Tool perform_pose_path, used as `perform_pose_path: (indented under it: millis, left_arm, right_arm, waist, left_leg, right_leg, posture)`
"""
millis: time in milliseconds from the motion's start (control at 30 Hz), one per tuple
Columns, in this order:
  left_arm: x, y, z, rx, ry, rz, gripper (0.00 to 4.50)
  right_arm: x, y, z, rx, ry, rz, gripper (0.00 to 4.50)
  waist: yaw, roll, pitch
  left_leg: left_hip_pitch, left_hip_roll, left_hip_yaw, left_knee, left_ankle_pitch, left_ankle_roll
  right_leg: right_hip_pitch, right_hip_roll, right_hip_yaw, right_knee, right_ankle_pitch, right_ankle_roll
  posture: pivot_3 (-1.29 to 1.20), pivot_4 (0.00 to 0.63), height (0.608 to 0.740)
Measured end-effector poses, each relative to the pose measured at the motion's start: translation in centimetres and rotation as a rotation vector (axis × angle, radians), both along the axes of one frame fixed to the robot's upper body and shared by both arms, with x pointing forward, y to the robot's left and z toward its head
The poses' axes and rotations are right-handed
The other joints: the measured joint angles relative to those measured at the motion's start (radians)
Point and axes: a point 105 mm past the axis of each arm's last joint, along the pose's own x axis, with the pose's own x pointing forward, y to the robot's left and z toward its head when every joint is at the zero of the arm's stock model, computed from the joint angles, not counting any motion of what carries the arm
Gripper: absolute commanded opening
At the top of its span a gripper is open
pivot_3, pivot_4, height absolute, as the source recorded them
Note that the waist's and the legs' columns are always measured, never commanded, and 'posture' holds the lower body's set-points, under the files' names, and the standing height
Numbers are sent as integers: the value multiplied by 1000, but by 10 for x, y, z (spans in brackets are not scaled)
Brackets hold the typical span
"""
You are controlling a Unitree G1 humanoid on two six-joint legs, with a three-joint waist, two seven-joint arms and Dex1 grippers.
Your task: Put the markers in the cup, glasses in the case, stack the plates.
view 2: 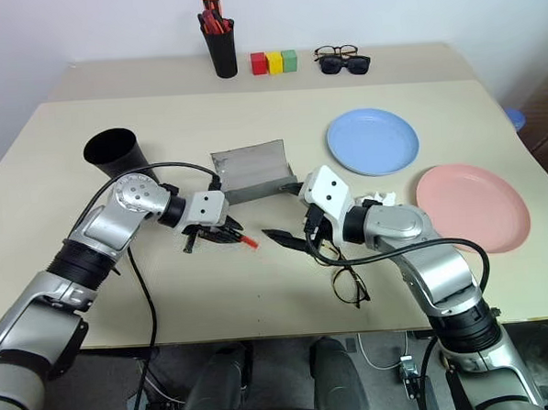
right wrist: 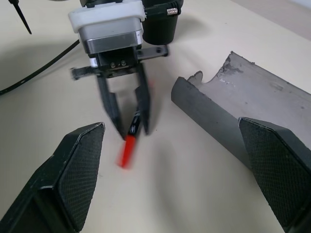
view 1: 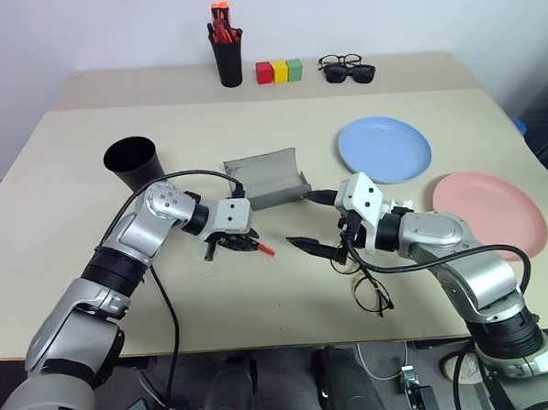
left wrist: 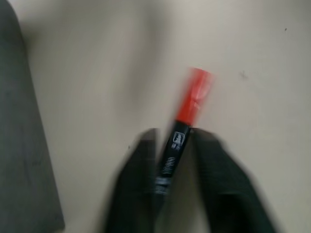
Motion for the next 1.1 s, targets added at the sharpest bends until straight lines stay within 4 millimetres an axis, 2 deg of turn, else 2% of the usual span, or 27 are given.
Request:
perform_pose_path:
  millis: [100,167,233,267,400,467,533,600,667,767,933,1067,1100]
  left_arm:
    - [-3,3,5,-95,48,64,30]
    - [-4,4,20,-234,111,144,30]
    - [2,9,55,-447,125,240,30]
    - [7,14,80,-584,87,292,30]
    - [32,48,165,-1002,-169,544,30]
    - [39,70,191,-1130,-284,675,30]
    - [42,97,203,-1195,-410,811,30]
    - [44,121,206,-1220,-527,944,30]
    - [44,141,200,-1207,-604,1046,30]
    - [46,158,173,-1142,-627,1156,30]
    - [46,166,140,-1078,-624,1214,30]
    - [48,166,128,-1045,-623,1216,30]
    - [48,166,127,-1044,-621,1216,430]
  right_arm:
    - [0,-1,0,-3,0,-1,4500]
    - [0,-1,0,-5,0,-2,4500]
    - [0,-1,0,-6,0,1,4500]
    - [1,-1,0,-6,-2,4,4500]
    - [8,4,9,21,-23,8,4500]
    - [11,14,18,63,-46,26,4500]
    - [12,26,25,109,-65,44,4500]
    - [11,37,27,132,-63,68,4500]
    - [8,45,24,138,-49,93,4500]
    - [5,51,21,140,-39,121,4500]
    - [5,55,22,136,-47,142,4500]
    - [4,55,23,134,-48,152,4500]
    - [4,55,23,134,-48,152,4500]
  waist:
    - [-2,0,0]
    - [-1,0,0]
    - [-1,-1,0]
    - [-1,-1,0]
    - [-2,-1,0]
    - [-4,-1,0]
    - [-8,-1,0]
    - [-6,-1,0]
    - [-2,-1,0]
    - [3,-1,0]
    - [4,-1,0]
    - [3,-1,0]
    - [2,-1,0]
  left_leg:
    - [0,0,0,0,0,0]
    - [0,0,-1,0,0,0]
    - [0,0,-1,1,0,0]
    - [0,0,-1,1,0,0]
    - [0,0,-1,1,0,0]
    - [1,0,-1,1,0,0]
    - [1,0,-1,0,0,0]
    - [1,0,-1,0,0,0]
    - [1,0,-1,0,0,0]
    - [1,-1,-1,1,0,0]
    - [1,-1,-1,1,0,-1]
    - [1,-1,-1,1,0,-1]
    - [1,-1,-1,1,0,-1]
  right_leg:
    - [0,0,0,0,0,0]
    - [0,0,0,1,0,0]
    - [0,0,0,1,0,0]
    - [0,0,0,1,0,0]
    - [0,0,0,1,0,0]
    - [0,0,0,1,0,0]
    - [0,0,0,1,0,0]
    - [0,0,0,1,0,0]
    - [0,0,0,1,0,0]
    - [0,0,0,1,0,0]
    - [0,0,0,1,0,0]
    - [0,0,0,1,0,0]
    - [0,0,0,1,0,0]
  posture:
    - [0,150,740]
    - [0,150,740]
    - [0,150,740]
    - [0,150,740]
    - [0,150,740]
    - [0,150,740]
    - [0,150,740]
    - [0,150,740]
    - [0,150,740]
    - [0,150,740]
    - [0,150,740]
    - [0,150,740]
    - [0,150,740]
